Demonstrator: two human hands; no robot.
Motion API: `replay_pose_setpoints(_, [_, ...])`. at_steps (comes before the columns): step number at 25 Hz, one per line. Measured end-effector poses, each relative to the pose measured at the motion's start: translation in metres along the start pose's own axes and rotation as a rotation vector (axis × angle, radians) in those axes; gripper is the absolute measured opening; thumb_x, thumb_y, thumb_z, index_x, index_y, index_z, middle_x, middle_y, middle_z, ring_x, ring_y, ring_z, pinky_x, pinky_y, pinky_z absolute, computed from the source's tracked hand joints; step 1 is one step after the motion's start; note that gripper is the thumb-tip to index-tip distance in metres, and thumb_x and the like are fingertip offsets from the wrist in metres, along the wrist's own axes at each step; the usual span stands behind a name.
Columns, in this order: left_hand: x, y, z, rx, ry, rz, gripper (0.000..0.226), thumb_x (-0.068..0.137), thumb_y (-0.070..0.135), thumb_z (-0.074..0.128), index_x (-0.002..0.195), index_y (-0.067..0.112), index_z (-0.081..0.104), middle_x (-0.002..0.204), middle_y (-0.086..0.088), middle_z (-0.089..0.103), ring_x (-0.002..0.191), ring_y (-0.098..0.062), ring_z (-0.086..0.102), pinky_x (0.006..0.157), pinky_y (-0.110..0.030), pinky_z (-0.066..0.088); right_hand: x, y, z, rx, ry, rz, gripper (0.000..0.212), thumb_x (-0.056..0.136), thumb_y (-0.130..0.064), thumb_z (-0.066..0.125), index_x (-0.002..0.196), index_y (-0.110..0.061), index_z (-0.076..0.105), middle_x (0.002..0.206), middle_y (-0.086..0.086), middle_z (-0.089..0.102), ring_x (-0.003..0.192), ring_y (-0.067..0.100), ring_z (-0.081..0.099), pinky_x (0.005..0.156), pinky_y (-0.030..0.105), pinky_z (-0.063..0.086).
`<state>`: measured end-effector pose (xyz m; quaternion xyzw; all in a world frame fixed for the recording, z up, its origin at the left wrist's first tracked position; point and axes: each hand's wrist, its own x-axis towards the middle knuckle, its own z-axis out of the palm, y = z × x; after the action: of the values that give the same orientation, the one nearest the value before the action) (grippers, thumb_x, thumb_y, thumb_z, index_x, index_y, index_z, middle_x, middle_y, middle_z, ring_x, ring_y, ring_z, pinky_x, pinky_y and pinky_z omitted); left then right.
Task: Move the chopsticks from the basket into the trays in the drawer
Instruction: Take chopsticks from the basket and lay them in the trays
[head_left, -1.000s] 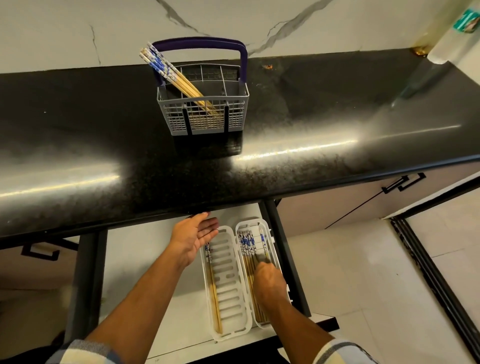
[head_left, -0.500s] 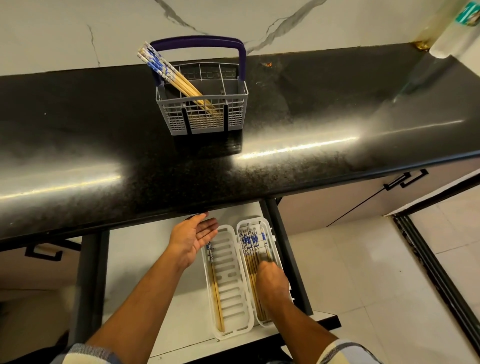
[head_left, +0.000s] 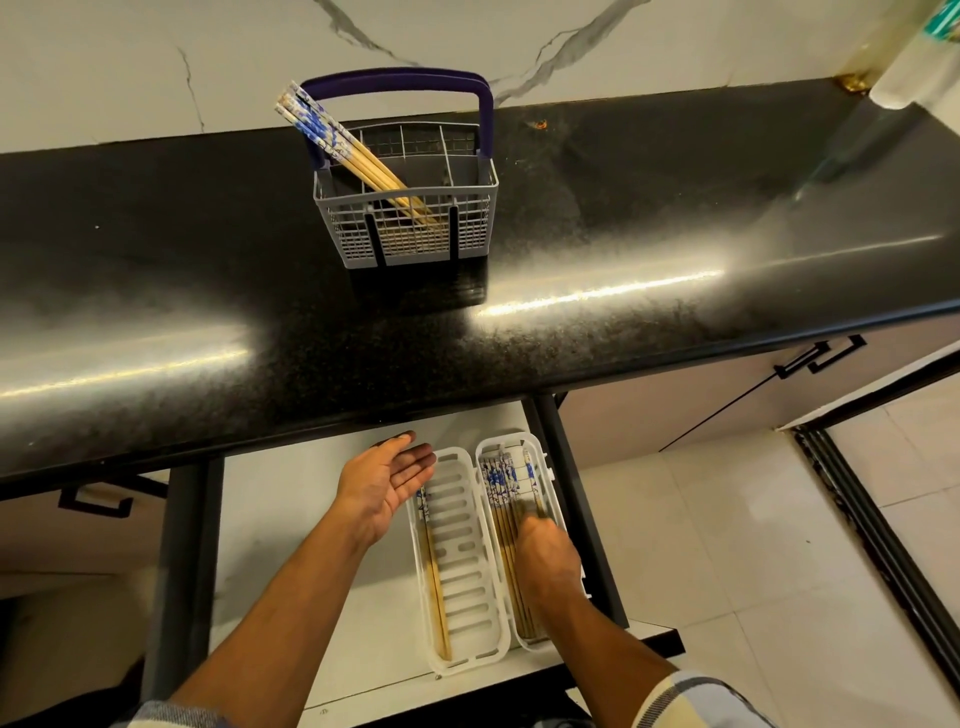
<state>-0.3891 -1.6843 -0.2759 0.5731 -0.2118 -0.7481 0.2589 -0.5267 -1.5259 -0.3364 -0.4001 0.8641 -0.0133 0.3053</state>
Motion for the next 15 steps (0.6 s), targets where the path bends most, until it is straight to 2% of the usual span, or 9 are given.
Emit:
replay_pose_setpoints(3, [0.000,0.000,-0.001,0.002,0.011,0.005,0.023,0.099,0.013,0.055,0.117,0.001,0.062,0.109,-0.024,0.072,0.104,-0.036,0.070,0.093,-0.045,0.055,0.004,0.000,-0.002,0.000,-0.033,0.019,0.020,0.102,-0.020,0.051,0.115,-0.010,0.062,0.105,0.007,0.069,0.091,0.018,0.067,0.083,0.028,0.057])
replay_pose_setpoints(7, [0.000,0.000,-0.005,-0.011,0.023,0.006,0.022,0.099,0.013,0.055,0.116,0.001,0.063,0.108,-0.024,0.071,0.102,-0.036,0.070,0.091,-0.045,0.055,0.003,0.000,0.003,0.024,-0.036,0.018,0.020,0.102,-0.018,0.050,0.116,-0.009,0.061,0.097,0.003,0.063,0.085,0.015,0.062,0.083,0.026,0.057])
replay_pose_setpoints(11, [-0.001,0.000,-0.005,-0.015,0.033,0.006,0.018,0.099,0.013,0.055,0.111,0.003,0.064,0.107,-0.024,0.072,0.099,-0.035,0.071,0.090,-0.044,0.055,-0.003,-0.002,0.014,0.010,0.073,-0.006,0.041,0.099,-0.015,0.051,0.139,-0.010,0.044,0.125,0.010,0.057,0.108,0.020,0.059,0.091,0.031,0.055])
replay_pose_setpoints(13, [-0.001,-0.001,-0.005,-0.018,0.034,0.002,0.017,0.099,0.013,0.055,0.109,0.004,0.064,0.107,-0.024,0.072,0.099,-0.035,0.071,0.091,-0.045,0.055,-0.005,-0.007,0.015,0.012,0.082,0.016,0.052,0.096,-0.017,0.055,0.144,-0.008,0.036,0.131,0.013,0.053,0.116,0.026,0.056,0.097,0.035,0.052])
replay_pose_setpoints(15, [-0.002,-0.001,-0.004,-0.023,0.031,-0.001,0.017,0.099,0.013,0.055,0.109,0.004,0.064,0.107,-0.024,0.072,0.100,-0.035,0.071,0.092,-0.045,0.055,-0.005,-0.010,0.015,0.009,0.067,0.041,0.054,0.095,-0.019,0.057,0.142,-0.007,0.035,0.131,0.015,0.054,0.118,0.028,0.056,0.099,0.037,0.051])
